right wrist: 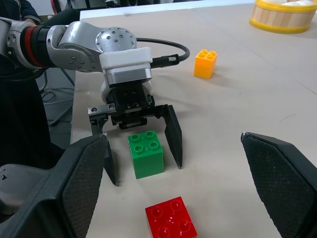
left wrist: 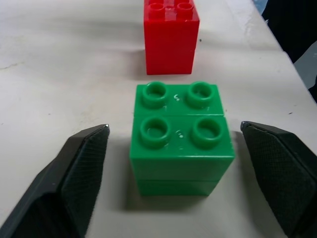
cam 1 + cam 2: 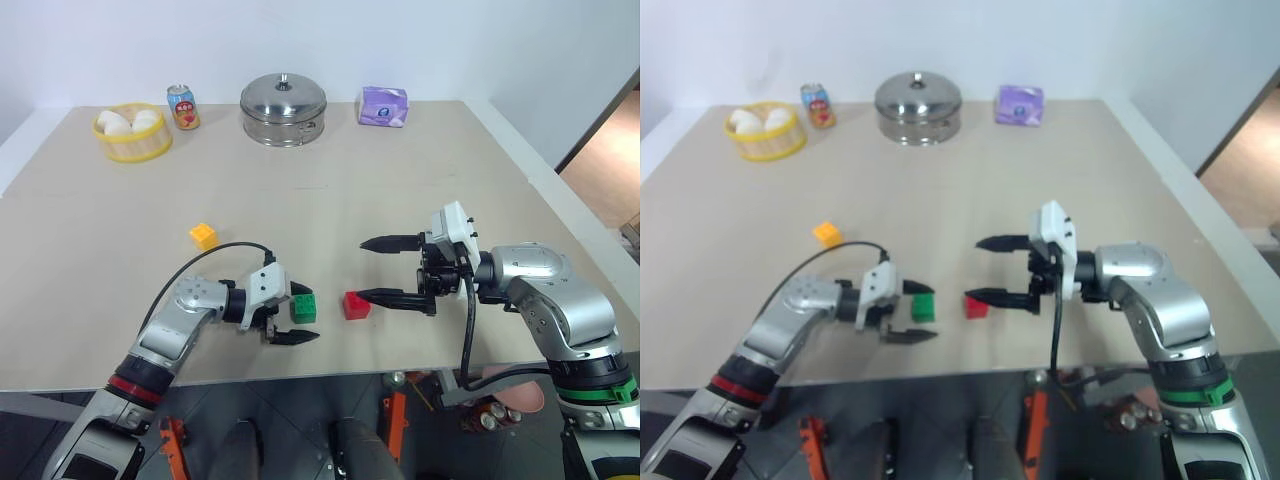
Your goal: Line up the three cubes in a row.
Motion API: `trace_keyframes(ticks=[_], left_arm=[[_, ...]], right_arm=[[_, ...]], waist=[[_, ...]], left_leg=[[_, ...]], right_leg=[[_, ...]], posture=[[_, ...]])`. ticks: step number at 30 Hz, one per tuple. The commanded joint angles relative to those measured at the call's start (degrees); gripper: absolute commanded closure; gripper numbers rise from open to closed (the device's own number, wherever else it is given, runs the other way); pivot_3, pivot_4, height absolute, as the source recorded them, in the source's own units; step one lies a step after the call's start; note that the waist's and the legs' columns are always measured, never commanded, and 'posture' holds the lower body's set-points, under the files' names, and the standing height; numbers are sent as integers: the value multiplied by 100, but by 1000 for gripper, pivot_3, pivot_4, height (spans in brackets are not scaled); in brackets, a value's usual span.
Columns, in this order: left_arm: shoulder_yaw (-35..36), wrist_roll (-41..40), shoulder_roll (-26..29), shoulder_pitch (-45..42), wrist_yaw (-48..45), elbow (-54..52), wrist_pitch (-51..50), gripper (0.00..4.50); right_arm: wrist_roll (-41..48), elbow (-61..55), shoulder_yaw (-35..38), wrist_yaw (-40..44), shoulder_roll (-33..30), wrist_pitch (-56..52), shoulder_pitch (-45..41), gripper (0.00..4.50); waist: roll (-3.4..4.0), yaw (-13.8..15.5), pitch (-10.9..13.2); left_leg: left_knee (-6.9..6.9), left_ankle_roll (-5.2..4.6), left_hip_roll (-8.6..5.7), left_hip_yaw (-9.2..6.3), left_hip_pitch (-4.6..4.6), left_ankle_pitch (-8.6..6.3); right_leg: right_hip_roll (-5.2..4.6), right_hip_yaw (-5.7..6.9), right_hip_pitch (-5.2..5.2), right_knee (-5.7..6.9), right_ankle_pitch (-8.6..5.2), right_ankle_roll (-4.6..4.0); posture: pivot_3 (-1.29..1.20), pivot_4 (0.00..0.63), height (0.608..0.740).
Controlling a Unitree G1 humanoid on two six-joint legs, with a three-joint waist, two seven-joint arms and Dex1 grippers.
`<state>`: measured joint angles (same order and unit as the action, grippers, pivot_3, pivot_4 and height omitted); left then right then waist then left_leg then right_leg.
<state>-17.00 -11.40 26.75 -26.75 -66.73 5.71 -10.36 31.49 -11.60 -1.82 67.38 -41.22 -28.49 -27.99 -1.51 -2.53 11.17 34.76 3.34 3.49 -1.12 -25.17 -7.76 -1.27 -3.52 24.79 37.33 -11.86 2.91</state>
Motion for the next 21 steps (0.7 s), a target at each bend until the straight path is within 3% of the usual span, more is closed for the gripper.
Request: trace_keyframes(ticks=[1, 4, 7, 10, 16, 21], left_arm=[[251, -289, 35, 2, -68, -314, -27, 54], [533, -784, 70, 11, -83, -757, -445, 54], [1259, -1571, 268, -63, 160, -1287, -1202, 54], [2017, -1714, 535, -169, 722, -1203, -1457, 54], [2556, -1396, 1063, -272, 990, -226, -1102, 54], [2645, -1108, 1317, -752, 725, 1539, -461, 54]], right_arm=[[69, -80, 172, 45, -54, 97, -126, 0], [134, -110, 204, 69, -61, 61, -130, 0], [638, -197, 463, 49, 8, -223, -260, 0], [705, -154, 454, -73, 110, -231, -473, 0], [451, 247, 172, -118, 471, -26, -831, 0], [48, 916, -138, 20, 768, 354, -1194, 0]], waist=[[0, 0, 0], [0, -4, 0], [0, -7, 1], [0, -23, 1], [0, -20, 1], [-1, -5, 1]], left_leg=[[0, 0, 0, 0, 0, 0], [0, 0, 0, 0, 0, 0], [0, 0, 0, -1, -2, 0], [0, 0, 2, -1, 2, 0], [0, 0, 2, -5, 8, 0], [1, 0, 1, -3, -2, 0]], right_leg=[[0, 0, 0, 0, 0, 0], [0, 0, 0, 0, 0, 0], [0, 0, 2, 0, 1, 1], [2, 0, 2, 1, 4, 3], [9, -3, -1, 0, 6, 1], [7, -2, 3, -2, 6, 2]], posture=[[0, 150, 739], [0, 150, 739], [0, 150, 739], [0, 150, 739], [0, 150, 739], [0, 150, 739]])
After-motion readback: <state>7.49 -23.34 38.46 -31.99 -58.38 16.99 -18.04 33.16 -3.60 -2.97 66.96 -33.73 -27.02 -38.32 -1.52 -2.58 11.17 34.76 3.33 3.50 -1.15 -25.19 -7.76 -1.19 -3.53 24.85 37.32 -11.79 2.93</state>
